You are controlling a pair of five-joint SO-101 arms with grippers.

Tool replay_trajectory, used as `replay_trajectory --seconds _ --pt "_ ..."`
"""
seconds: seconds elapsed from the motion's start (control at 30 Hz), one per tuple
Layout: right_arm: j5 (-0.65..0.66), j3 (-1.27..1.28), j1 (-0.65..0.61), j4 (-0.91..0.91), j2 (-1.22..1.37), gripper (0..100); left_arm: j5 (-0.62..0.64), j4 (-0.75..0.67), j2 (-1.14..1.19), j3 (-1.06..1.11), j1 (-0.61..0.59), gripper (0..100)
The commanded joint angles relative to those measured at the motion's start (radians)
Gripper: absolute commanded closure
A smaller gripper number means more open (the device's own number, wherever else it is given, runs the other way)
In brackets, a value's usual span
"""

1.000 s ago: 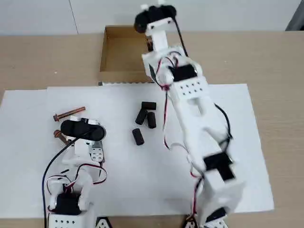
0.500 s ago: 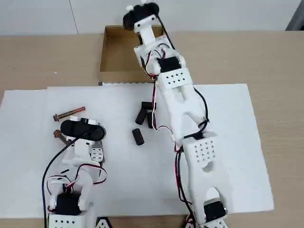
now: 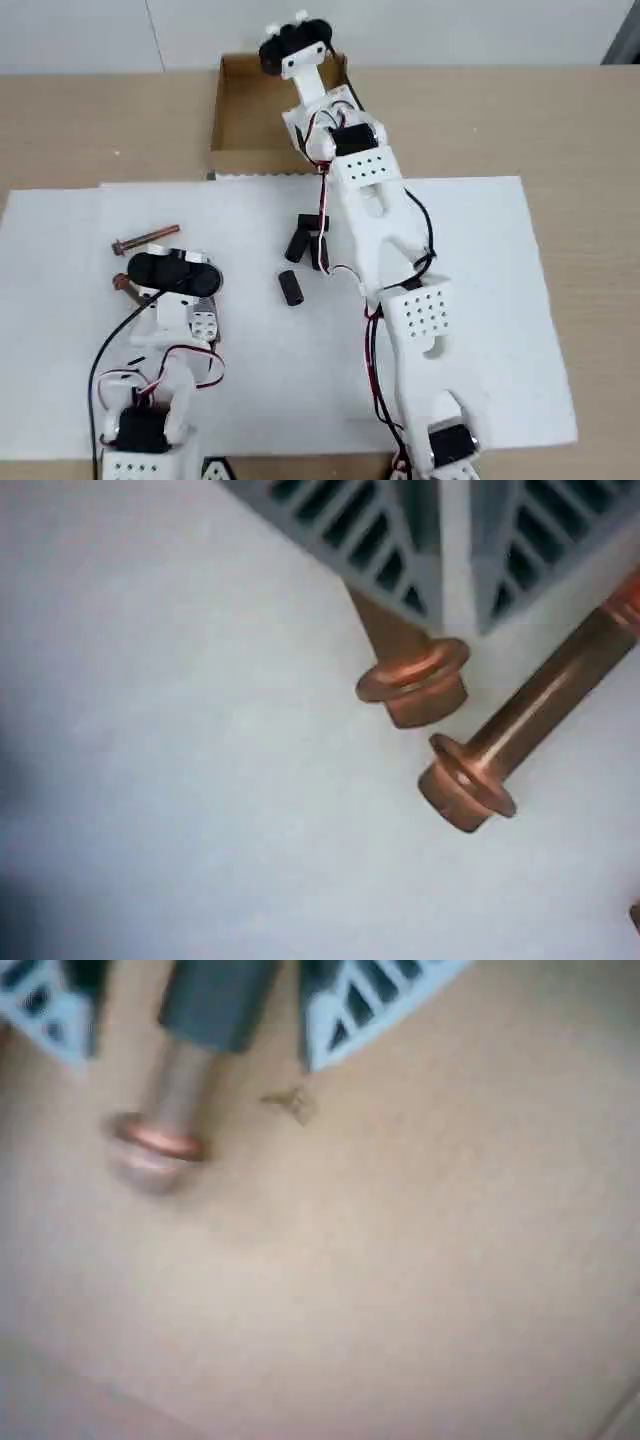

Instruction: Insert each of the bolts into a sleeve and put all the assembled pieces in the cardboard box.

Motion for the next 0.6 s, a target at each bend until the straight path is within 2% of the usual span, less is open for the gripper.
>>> replay_trajectory --seconds 0.0,0.1,0.57 --pt "0.005 -0.094 0.005 0.085 -0.087 94.3 -0.006 -0.023 -0.008 -0.004 0.002 99" --pt "0.003 -0.127 0.004 0.186 -0.122 99.5 -0.006 -0.023 -0.008 -0.004 0.002 99" --pt "0.003 -0.399 0.005 0.696 -0.185 99.5 -0.008 -0.023 -0.008 -0.004 0.003 99"
